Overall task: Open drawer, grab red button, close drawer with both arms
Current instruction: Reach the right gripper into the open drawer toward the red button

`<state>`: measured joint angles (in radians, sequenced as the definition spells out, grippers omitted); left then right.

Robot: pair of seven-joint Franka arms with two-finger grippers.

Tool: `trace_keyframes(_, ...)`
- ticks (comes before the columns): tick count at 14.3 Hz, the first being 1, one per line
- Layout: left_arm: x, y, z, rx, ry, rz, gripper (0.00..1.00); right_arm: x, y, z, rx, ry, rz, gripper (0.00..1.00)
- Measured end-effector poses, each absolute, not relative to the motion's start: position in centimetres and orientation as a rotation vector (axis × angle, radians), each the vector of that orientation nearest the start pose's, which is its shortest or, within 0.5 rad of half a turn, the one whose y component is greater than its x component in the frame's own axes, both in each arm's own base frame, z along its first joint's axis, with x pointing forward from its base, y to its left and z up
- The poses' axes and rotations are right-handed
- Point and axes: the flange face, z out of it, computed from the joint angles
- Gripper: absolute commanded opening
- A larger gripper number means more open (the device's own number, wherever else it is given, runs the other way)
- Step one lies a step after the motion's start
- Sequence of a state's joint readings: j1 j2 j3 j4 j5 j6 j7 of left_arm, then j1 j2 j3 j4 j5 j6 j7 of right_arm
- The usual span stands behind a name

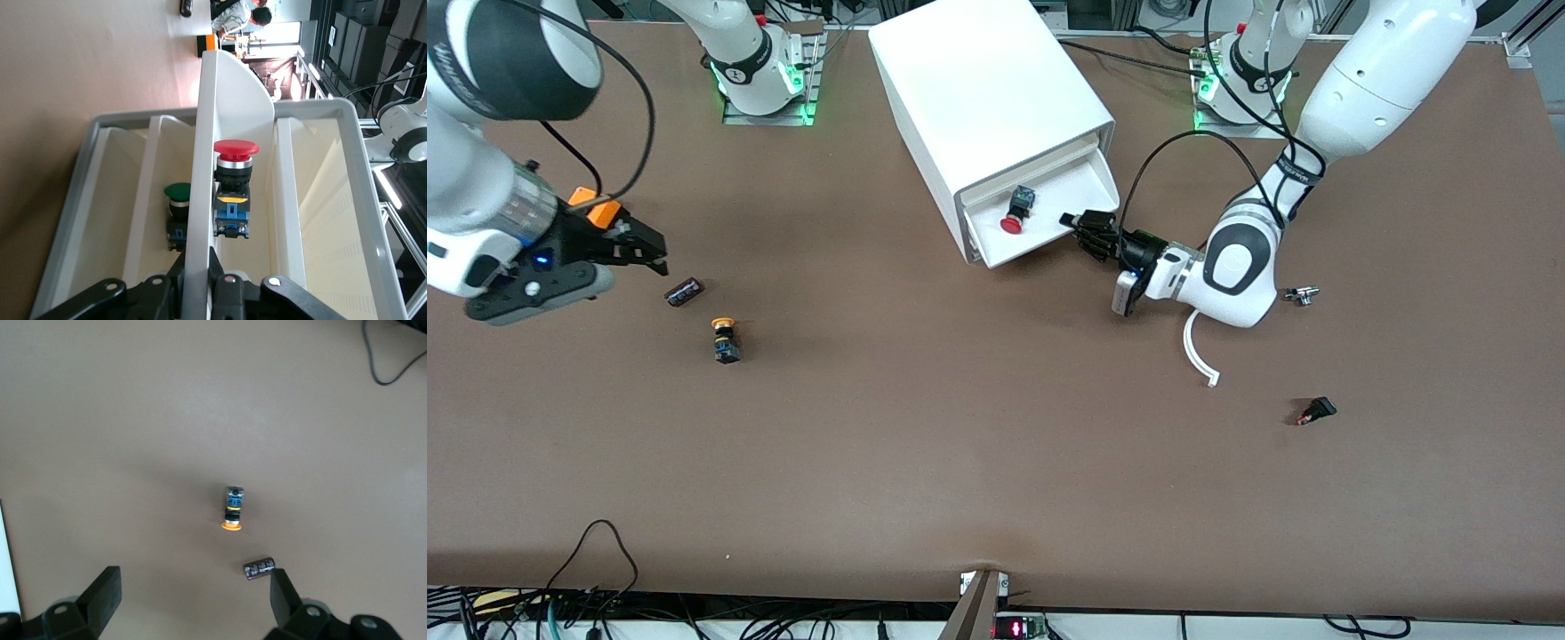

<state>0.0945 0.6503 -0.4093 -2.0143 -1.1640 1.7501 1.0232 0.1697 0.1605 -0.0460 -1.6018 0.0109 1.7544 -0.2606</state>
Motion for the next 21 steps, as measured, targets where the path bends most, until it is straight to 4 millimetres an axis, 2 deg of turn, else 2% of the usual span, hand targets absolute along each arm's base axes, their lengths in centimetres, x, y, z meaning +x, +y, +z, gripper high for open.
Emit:
trace_keyframes(4, 50.4, -23.2, 17.3, 1.659, -0.420, -0.308, 0.13, 60.4, 12.1, 52.1, -3.025, -0.651, 0.034, 0.99)
trace_keyframes(5, 50.7, -22.8, 17.4, 1.662, -0.413, -0.300, 0.20, 60.4, 12.9, 51.8, -3.001, -0.642, 0.040, 0.99)
trace_keyframes(6, 50.9, -22.4, 17.4, 1.664, -0.407, -0.295, 0.87, 60.3, 13.9, 51.3, -2.988, -0.613, 0.050, 0.99)
trace_keyframes(7, 51.0, -22.2, 17.4, 1.667, -0.398, -0.297, 1.00, 60.4, 15.0, 50.8, -2.987, -0.566, 0.056, 0.99)
trace_keyframes(8, 51.1, -22.1, 17.4, 1.672, -0.379, -0.312, 1.00, 60.5, 16.5, 50.5, -2.993, -0.520, 0.059, 0.99)
trace_keyframes(10, 51.0, -22.1, 17.4, 1.685, -0.328, -0.359, 1.00, 60.6, 20.7, 50.0, -3.008, -0.432, 0.057, 0.99)
trace_keyframes(13, 51.3, -21.2, 17.3, 1.707, -0.289, -0.393, 1.00, 59.8, 28.3, 49.5, -3.031, -0.269, 0.059, 0.99)
trace_keyframes(17, 52.9, -17.6, 17.5, 1.778, -0.300, -0.405, 1.00, 57.2, 38.1, 47.8, -3.048, 0.012, 0.071, 0.99)
trace_keyframes(21, 56.6, -12.7, 19.7, 1.971, -0.404, -0.436, 1.00, 52.9, 47.5, 44.5, -3.017, 0.350, 0.058, 0.99)
